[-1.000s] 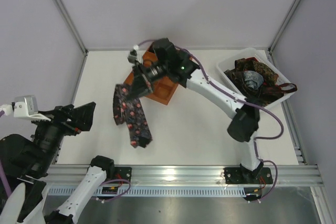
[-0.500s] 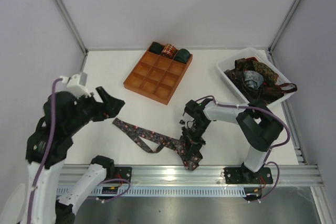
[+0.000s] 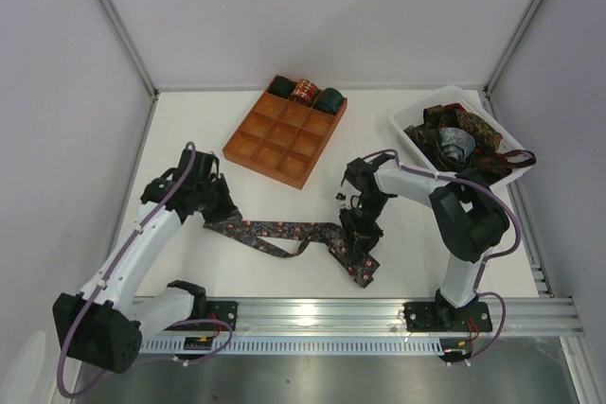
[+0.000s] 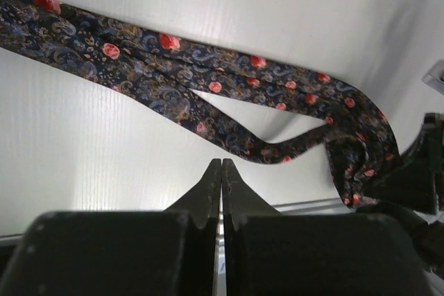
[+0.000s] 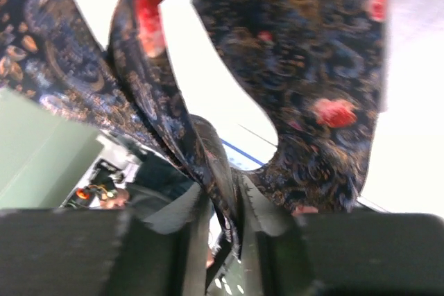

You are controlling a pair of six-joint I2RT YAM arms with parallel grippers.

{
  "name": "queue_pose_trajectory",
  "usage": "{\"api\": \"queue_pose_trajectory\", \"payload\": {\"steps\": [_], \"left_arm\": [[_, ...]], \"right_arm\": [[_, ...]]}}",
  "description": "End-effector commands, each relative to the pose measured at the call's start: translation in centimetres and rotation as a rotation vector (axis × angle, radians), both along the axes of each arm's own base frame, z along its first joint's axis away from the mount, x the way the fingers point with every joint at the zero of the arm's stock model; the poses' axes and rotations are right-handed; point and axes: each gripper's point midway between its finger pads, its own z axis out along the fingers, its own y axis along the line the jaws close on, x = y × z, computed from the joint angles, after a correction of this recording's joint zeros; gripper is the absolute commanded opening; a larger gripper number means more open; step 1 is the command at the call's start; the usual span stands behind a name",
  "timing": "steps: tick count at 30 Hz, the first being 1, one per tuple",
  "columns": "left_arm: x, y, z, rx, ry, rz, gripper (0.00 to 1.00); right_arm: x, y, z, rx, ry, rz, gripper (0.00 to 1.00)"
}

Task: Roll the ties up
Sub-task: Move the tie to the center of the board, then flatten the tie

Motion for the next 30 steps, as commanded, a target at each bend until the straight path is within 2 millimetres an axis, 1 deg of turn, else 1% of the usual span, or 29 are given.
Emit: {"api": "queue_pose_trajectory", "payload": {"steps": [1, 2, 4, 5, 7, 8, 9, 11, 12, 13, 14, 15, 16, 17, 18, 19, 20, 22, 23, 24, 25, 26, 27, 28, 29, 30], "left_arm": [[3.4, 0.2, -1.2, -0.017, -0.068, 0.093, 0.01], [4.0, 0.3, -2.4, -0.017, -0.049, 0.101, 0.0], [4.6, 0.8, -3.5, -0.006, -0.024, 0.126, 0.0], [4.7, 1.1, -4.6, 0.013, 0.012, 0.138, 0.0], [5.5, 1.3, -5.0, 0.031, 0.009, 0.15, 0.01], [5.7, 1.5, -5.3, 0.041, 0.014, 0.156, 0.0], [6.0, 1.6, -5.8, 0.05, 0.024, 0.158, 0.01], [6.0, 2.0, -6.5, 0.077, 0.045, 0.167, 0.0], [5.8, 2.2, -7.2, 0.096, 0.081, 0.166, 0.0], [5.7, 2.5, -7.5, 0.113, 0.096, 0.174, 0.01], [5.3, 3.2, -7.9, 0.15, 0.122, 0.188, 0.01], [5.3, 3.3, -8.0, 0.155, 0.131, 0.19, 0.01], [5.2, 4.0, -8.3, 0.187, 0.137, 0.203, 0.0], [5.1, 4.3, -8.5, 0.194, 0.142, 0.205, 0.01], [4.9, 4.5, -8.8, 0.201, 0.149, 0.206, 0.0], [4.8, 4.8, -8.9, 0.202, 0.157, 0.218, 0.01], [4.8, 5.0, -9.0, 0.201, 0.159, 0.227, 0.0], [4.9, 5.1, -9.0, 0.196, 0.149, 0.211, 0.0], [5.1, 5.1, -8.8, 0.194, 0.135, 0.203, 0.01], [5.6, 4.8, -8.2, 0.183, 0.112, 0.184, 0.0], [5.8, 4.9, -7.8, 0.192, 0.096, 0.164, 0.01], [5.8, 5.0, -6.9, 0.19, 0.068, 0.167, 0.01], [5.6, 5.6, -6.7, 0.214, 0.065, 0.186, 0.17], [5.3, 6.3, -6.6, 0.202, 0.081, 0.245, 0.31], [4.6, 6.7, -6.5, 0.18, 0.104, 0.272, 0.47], [4.5, 7.3, -6.4, 0.164, 0.111, 0.301, 0.66]], "right_arm": [[1.1, -1.7, 0.0, -0.082, -0.056, 0.067, 0.3], [1.7, -1.9, 0.2, -0.091, -0.071, 0.066, 0.37], [2.8, -2.3, 0.4, -0.117, -0.113, 0.054, 0.41], [3.2, -2.3, 0.7, -0.118, -0.13, 0.045, 0.43], [4.3, -2.5, 1.2, -0.143, -0.166, 0.004, 0.5], [4.7, -2.6, 1.4, -0.157, -0.183, -0.008, 0.57], [5.4, -2.9, 1.8, -0.178, -0.224, -0.025, 0.59], [6.6, -3.4, 2.6, -0.216, -0.278, -0.093, 0.61], [7.1, -3.7, 3.5, -0.216, -0.322, -0.124, 0.65], [7.6, -4.1, 3.9, -0.235, -0.355, -0.142, 0.68], [7.5, -4.2, 4.2, -0.238, -0.374, -0.148, 0.78], [7.3, -4.2, 4.5, -0.231, -0.389, -0.149, 0.79], [7.0, -4.3, 5.1, -0.229, -0.416, -0.153, 0.8], [5.9, -4.4, 4.6, -0.243, -0.4, -0.16, 0.8], [5.8, -3.9, 4.6, -0.223, -0.414, -0.178, 0.8], [5.5, -3.4, 5.4, -0.182, -0.444, -0.195, 0.79], [5.4, -2.2, 5.1, -0.14, -0.468, -0.211, 0.79], [5.5, -0.7, 5.9, -0.067, -0.516, -0.221, 0.79], [5.5, -0.2, 6.2, -0.05, -0.528, -0.223, 0.78], [5.7, 0.4, 6.6, -0.042, -0.536, -0.236, 0.78], [5.8, 0.6, 6.7, -0.045, -0.53, -0.242, 0.78], [5.9, 0.8, 6.4, -0.057, -0.515, -0.239, 0.77], [6.0, 1.2, 7.0, -0.047, -0.518, -0.233, 0.77], [6.1, 1.3, 7.1, -0.051, -0.524, -0.227, 0.77], [6.3, 1.5, 7.3, -0.054, -0.535, -0.221, 0.77], [6.3, 1.6, 7.6, -0.051, -0.547, -0.214, 0.77]]}}
